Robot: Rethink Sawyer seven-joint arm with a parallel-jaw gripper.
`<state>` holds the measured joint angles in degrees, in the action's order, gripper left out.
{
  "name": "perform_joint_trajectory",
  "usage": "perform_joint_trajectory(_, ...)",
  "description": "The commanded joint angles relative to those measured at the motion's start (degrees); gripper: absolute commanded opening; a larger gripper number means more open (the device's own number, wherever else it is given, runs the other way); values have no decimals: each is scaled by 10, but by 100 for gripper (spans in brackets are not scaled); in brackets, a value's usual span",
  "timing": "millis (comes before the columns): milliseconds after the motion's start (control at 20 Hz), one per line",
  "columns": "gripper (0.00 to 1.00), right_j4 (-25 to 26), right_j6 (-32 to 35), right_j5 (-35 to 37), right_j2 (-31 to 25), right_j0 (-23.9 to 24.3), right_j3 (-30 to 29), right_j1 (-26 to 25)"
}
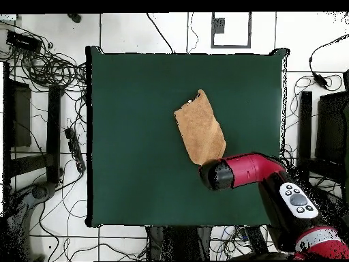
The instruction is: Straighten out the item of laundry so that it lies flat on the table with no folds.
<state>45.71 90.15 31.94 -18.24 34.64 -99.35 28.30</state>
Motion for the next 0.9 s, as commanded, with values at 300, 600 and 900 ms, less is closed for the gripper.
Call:
perform_joint_trajectory(300, 0, 60, -68, -27, -45, -31, 39, -34)
perform_joint_trajectory(600, 0, 69, -63, -27, -50, -37, 40, -35)
perform_joint_trajectory(900, 0, 76, -55, -28, -46, -48, 41, -33)
